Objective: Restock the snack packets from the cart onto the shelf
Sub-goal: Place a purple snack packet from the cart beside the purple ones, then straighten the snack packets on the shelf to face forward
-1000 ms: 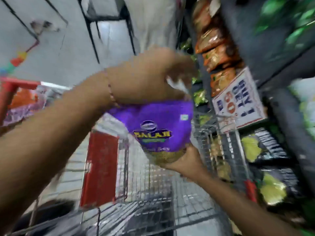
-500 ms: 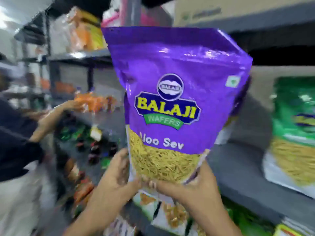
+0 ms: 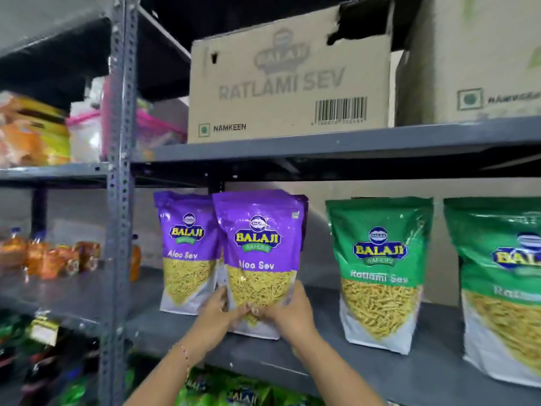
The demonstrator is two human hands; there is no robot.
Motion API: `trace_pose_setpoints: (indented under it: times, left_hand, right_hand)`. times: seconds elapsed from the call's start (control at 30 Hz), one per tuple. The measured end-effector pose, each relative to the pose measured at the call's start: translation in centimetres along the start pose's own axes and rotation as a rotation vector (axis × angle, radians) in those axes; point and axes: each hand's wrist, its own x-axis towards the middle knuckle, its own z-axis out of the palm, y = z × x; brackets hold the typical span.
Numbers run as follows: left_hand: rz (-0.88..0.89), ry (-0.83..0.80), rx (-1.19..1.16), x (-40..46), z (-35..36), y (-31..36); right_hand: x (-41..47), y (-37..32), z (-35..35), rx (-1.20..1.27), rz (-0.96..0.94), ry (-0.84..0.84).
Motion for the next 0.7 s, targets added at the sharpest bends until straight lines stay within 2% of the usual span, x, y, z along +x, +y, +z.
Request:
trace_pose_setpoints:
  times: [0.13, 0.27, 0.33, 0.43, 0.5, 0.6, 0.7]
  left_hand:
    - [-0.064, 0.044, -0.045, 0.8, -0.1, -1.0]
    - [-0.037, 0.073, 0.058, 2.5, -0.8, -4.7]
    - [0.013, 0.162, 0.151, -0.5, 1.1, -1.1]
    - [0.195, 0.3, 0.091, -5.5, 6.3, 4.1]
    - [0.262, 0.301, -0.02, -7.8, 10.3, 5.8]
    - [0.215, 0.096, -0.193, -10.2, 18.0, 7.6]
    - [-0.01, -0.133, -0.341, -12.5, 26.7, 9.8]
  right_hand:
    - [1.5, 1.1, 0.7, 0.06, 0.073, -0.027]
    - [-0.1, -1.4, 0.0, 0.002, 0.122, -0.042]
    - [-1.6, -2.6, -1.7, -0.024, 0.121, -0.073]
    - [-4.9, -4.0, -6.5, 0.002, -0.034, -0.048]
    - [-7.4, -4.5, -10.9, 0.053, -0.159, 0.019]
    - [-10.8, -5.4, -19.9, 0.134, -0.258, 0.196]
    - [-12.4, -4.9, -29.5, 0.097, -0.319, 0.5]
